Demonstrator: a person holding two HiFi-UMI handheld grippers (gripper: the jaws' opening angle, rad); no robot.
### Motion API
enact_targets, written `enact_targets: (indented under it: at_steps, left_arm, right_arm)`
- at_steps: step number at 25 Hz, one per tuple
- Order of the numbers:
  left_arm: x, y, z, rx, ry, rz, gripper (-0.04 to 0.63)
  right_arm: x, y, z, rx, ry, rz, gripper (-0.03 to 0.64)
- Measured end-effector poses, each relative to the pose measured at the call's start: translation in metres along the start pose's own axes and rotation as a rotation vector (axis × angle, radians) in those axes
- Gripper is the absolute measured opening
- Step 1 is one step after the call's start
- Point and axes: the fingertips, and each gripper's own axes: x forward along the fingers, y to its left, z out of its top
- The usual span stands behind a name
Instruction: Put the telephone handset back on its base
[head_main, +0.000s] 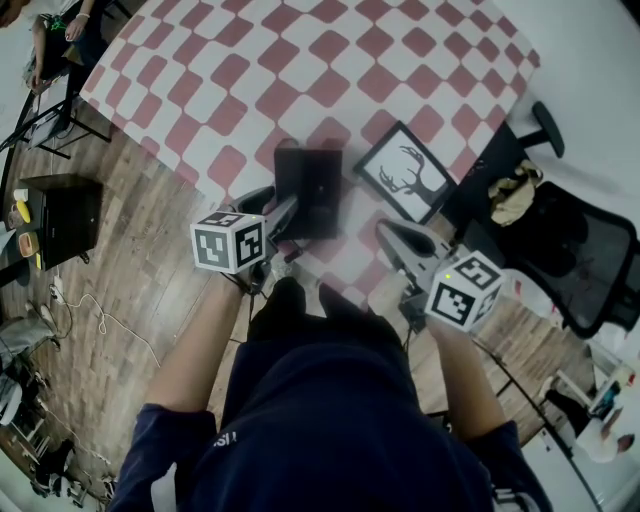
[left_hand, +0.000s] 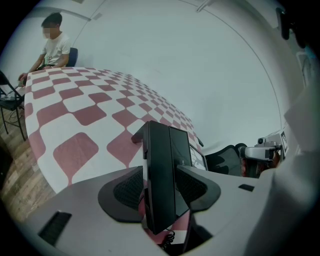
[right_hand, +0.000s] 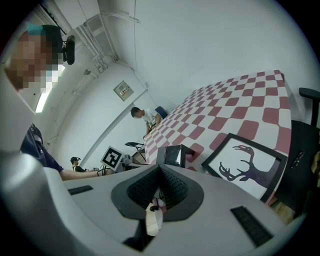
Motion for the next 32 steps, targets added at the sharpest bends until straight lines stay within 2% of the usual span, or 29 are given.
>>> enact_targets:
  at_steps: [5,14,18,24,32]
  left_arm:
    - [-0.021,-0.007,0.014,0.083,-0.039,-0.004,0.235]
    - [-0.063,-0.039,0.029,0.380,-0.074,-0.045,0.233]
    - [-0.081,-0.054,0.029,0.476,-0.089,-0.062,0.233]
    - [-0.112,-0.081,0.030,0.560,-0.145,-0.105,0.230]
    - [-0.143,-0.098,0.024,0.612,-0.194,-0.127,0.198]
  right_arm:
    - [0.002,0.005,0.003,-0.012,-0.012,-0.011,0.017]
    - [0.000,0.031,0.012,-0.045,-0.059,-0.022,0.017]
    - [-0.004,0.048,0.013,-0.056,-0.094,-0.010,0.017]
    - [-0.016,0.076,0.013,-0.100,-0.152,-0.002,0.017]
    - [-0.026,0.107,0.008,-0.154,-0.207,-0.004,0.015]
